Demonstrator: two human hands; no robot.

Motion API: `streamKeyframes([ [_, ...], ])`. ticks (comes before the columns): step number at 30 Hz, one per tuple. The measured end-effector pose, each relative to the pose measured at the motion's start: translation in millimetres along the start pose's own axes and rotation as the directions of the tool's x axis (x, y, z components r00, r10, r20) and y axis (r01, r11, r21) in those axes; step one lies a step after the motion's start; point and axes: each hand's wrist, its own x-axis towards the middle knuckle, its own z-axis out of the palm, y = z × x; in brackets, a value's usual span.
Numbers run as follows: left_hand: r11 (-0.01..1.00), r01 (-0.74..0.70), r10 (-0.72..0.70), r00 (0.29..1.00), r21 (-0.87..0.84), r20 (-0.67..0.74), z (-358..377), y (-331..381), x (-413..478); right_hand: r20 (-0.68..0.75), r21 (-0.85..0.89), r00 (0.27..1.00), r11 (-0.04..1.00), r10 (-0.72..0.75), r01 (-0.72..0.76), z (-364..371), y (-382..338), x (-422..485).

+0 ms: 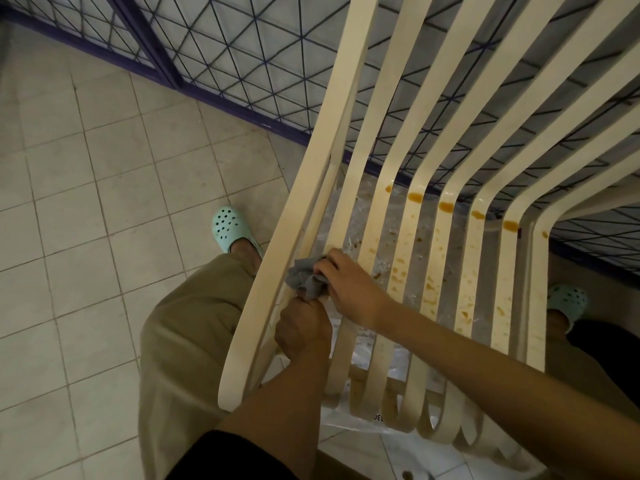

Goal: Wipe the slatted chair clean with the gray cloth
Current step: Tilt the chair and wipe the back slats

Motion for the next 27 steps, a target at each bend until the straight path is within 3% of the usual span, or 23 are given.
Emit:
streamKeyframes([
  [5,0.984,-0.022,0.005,0.995,-0.175,-0.096,2,4,-3,-0.029,0.027,0.998,0.998,0.051,-0.050,-30,28,30],
  [8,0.987,-0.030,0.009,0.991,-0.159,-0.133,3,5,-5,-0.039,-0.047,0.999,0.999,0.026,-0.028,-50,50,53],
  [15,0.928,0.068,-0.065,0.998,-0.367,0.023,10,4,-2,-0.072,-0.209,0.986,0.965,0.147,-0.159,-85,90,107],
  [21,0.984,-0.009,-0.001,0.998,-0.176,-0.058,4,3,-1,-0.130,-0.169,0.950,0.937,0.285,-0.304,-68,73,104],
  [27,0.978,-0.013,-0.013,0.992,-0.207,-0.122,9,1,-4,-0.090,-0.109,0.968,0.964,0.234,-0.243,-50,51,76],
])
